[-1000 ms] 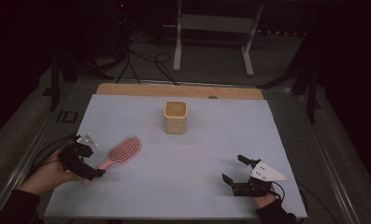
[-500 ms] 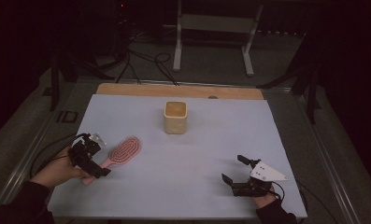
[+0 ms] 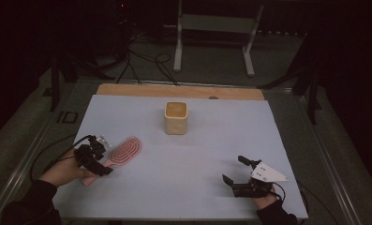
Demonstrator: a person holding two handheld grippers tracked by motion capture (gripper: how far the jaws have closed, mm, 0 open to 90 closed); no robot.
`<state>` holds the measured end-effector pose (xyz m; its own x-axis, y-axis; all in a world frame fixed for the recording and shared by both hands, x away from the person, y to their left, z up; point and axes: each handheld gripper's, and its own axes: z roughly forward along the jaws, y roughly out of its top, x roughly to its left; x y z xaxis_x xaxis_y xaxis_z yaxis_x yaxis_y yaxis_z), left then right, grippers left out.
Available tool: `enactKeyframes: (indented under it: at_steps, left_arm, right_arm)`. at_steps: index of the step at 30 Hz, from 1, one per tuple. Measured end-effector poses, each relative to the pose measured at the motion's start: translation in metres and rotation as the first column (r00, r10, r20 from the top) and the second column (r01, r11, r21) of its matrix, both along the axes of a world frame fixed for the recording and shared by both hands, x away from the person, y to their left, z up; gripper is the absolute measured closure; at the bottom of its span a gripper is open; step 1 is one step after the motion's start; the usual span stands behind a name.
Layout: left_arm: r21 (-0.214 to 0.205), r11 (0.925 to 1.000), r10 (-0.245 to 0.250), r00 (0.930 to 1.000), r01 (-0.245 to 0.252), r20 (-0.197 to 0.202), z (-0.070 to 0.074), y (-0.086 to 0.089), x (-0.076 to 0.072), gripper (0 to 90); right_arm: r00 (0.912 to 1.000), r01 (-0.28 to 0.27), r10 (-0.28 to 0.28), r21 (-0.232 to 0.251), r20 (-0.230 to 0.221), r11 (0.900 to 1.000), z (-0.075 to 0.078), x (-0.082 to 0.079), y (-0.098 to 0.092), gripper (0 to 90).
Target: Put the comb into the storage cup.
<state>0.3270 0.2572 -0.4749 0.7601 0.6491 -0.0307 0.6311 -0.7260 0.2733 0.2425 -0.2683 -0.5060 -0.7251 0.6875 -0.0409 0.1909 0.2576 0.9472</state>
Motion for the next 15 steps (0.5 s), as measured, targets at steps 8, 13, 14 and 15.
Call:
enactKeyframes:
  at_steps: [8,13,14,15]
  left_arm:
    - [0.042,0.999,0.018,0.9998,-0.017,-0.003,-0.0023,-0.0039,0.0047,49.0]
    - [0.059,0.9982,0.015,0.9997,-0.014,-0.021,-0.0046,-0.0055,0.0073,55.4]
    - [0.061,0.998,0.018,0.9994,-0.016,-0.029,-0.006,-0.0059,0.0088,56.2]
    - [0.061,0.998,0.018,0.9994,-0.016,-0.029,-0.006,-0.0059,0.0088,57.9]
  right_arm:
    - [1.0,0.001,-0.001,0.0,0.001,1.0,0.0002,-0.0002,-0.0001,9.4]
    - [1.0,0.0,0.0,0.0,0.003,1.0,0.0003,-0.0002,-0.0002,9.4]
    - [1.0,0.001,-0.001,0.0,0.003,1.0,0.0003,-0.0002,-0.0003,9.3]
    - [1.0,0.002,-0.002,0.001,0.003,1.0,0.0004,-0.0002,-0.0004,9.3]
